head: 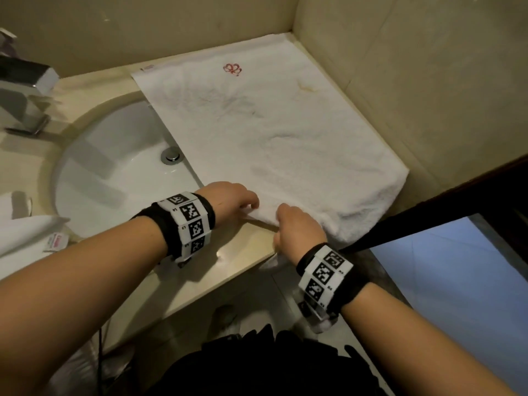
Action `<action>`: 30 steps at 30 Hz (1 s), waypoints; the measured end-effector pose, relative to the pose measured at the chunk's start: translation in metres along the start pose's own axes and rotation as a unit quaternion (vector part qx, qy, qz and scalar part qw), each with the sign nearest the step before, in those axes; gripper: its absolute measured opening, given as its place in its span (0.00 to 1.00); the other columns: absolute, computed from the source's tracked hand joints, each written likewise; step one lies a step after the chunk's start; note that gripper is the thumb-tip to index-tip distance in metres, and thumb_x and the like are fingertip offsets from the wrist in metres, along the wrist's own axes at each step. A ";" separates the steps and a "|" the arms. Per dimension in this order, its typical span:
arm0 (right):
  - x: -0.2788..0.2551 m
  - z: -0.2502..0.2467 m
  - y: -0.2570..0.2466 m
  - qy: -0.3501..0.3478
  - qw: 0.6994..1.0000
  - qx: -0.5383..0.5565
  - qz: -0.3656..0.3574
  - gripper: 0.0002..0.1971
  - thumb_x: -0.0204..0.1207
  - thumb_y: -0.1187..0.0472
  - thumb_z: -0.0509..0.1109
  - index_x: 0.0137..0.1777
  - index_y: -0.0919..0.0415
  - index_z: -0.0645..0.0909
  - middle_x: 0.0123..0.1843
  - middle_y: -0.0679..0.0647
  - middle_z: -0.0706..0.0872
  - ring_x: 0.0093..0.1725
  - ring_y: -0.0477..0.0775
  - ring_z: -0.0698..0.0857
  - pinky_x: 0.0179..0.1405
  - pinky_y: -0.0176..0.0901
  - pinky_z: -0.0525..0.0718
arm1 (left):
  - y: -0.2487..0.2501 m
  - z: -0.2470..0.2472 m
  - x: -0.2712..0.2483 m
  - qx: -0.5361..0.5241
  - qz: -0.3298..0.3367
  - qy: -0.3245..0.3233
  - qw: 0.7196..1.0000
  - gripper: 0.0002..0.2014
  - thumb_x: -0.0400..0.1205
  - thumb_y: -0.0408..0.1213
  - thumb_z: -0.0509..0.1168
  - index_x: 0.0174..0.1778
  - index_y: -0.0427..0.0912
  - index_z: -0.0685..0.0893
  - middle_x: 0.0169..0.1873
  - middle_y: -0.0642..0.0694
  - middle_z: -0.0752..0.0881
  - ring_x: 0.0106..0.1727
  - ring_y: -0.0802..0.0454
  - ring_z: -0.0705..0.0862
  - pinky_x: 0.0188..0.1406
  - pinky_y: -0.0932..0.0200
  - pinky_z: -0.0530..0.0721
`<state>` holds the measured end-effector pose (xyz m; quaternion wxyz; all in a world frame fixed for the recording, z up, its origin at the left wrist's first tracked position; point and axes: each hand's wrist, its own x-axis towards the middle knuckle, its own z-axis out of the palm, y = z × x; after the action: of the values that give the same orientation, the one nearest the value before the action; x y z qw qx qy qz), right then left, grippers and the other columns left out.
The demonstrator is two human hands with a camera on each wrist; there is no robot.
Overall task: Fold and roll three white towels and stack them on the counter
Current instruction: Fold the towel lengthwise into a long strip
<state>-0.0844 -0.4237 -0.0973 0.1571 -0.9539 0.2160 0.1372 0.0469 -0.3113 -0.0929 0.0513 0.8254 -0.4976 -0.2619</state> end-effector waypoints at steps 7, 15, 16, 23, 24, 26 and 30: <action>-0.020 -0.047 0.058 0.018 0.997 0.032 0.069 0.12 0.74 0.71 0.58 0.56 0.60 0.71 0.52 0.60 0.80 0.48 0.61 0.79 0.43 0.42 0.70 | -0.021 -0.018 0.000 0.022 -0.006 0.026 0.999 0.13 0.83 0.37 0.56 0.60 0.42 0.82 0.57 0.42 0.80 0.59 0.42 0.78 0.57 0.53 0.75; -0.071 -0.090 0.106 0.043 0.971 0.234 0.004 0.07 0.80 0.64 0.62 0.42 0.59 0.80 0.36 0.47 0.81 0.36 0.40 0.78 0.36 0.32 0.71 | -0.021 -0.026 0.004 -0.030 0.004 0.024 0.999 0.11 0.84 0.39 0.57 0.57 0.41 0.80 0.55 0.42 0.83 0.55 0.44 0.79 0.50 0.57 0.72; -0.074 -0.087 0.111 0.034 0.968 0.247 0.022 0.10 0.80 0.62 0.62 0.40 0.63 0.79 0.34 0.51 0.79 0.35 0.44 0.77 0.35 0.33 0.71 | -0.020 -0.027 0.005 -0.021 0.004 0.018 1.000 0.11 0.84 0.40 0.57 0.58 0.42 0.80 0.56 0.43 0.83 0.56 0.44 0.79 0.51 0.57 0.73; -0.078 -0.038 0.133 0.014 0.878 0.435 0.199 0.09 0.83 0.62 0.56 0.47 0.57 0.78 0.44 0.53 0.80 0.41 0.52 0.82 0.27 0.36 0.87 | -0.005 -0.038 0.022 0.013 0.024 0.018 0.999 0.14 0.84 0.38 0.55 0.62 0.42 0.79 0.62 0.42 0.80 0.62 0.43 0.78 0.59 0.57 0.72; -0.077 -0.035 0.134 0.045 0.849 0.485 0.206 0.10 0.83 0.63 0.56 0.46 0.56 0.78 0.46 0.54 0.80 0.42 0.51 0.83 0.29 0.36 0.88 | -0.002 -0.043 0.025 0.011 0.025 0.030 0.999 0.14 0.84 0.38 0.55 0.62 0.42 0.79 0.62 0.41 0.80 0.62 0.43 0.78 0.59 0.56 0.72; -0.072 -0.033 0.141 0.105 0.817 0.526 0.209 0.09 0.83 0.64 0.55 0.48 0.59 0.78 0.47 0.55 0.80 0.43 0.50 0.83 0.34 0.33 0.88 | 0.004 -0.056 0.036 0.014 0.035 0.056 0.998 0.14 0.84 0.39 0.56 0.62 0.42 0.80 0.61 0.40 0.81 0.62 0.41 0.78 0.59 0.55 0.72; -0.064 -0.037 0.157 0.173 0.833 0.481 0.211 0.09 0.83 0.62 0.54 0.49 0.57 0.77 0.45 0.51 0.80 0.40 0.49 0.84 0.38 0.33 0.87 | 0.023 -0.082 0.064 0.031 0.059 0.090 0.994 0.13 0.83 0.38 0.57 0.60 0.40 0.80 0.59 0.38 0.81 0.61 0.39 0.78 0.59 0.52 0.73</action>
<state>-0.2040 -0.5478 -0.0805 0.5234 -0.6972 0.4747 -0.1210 0.0918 -0.3913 -0.0388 0.0855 0.8161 -0.5464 -0.1675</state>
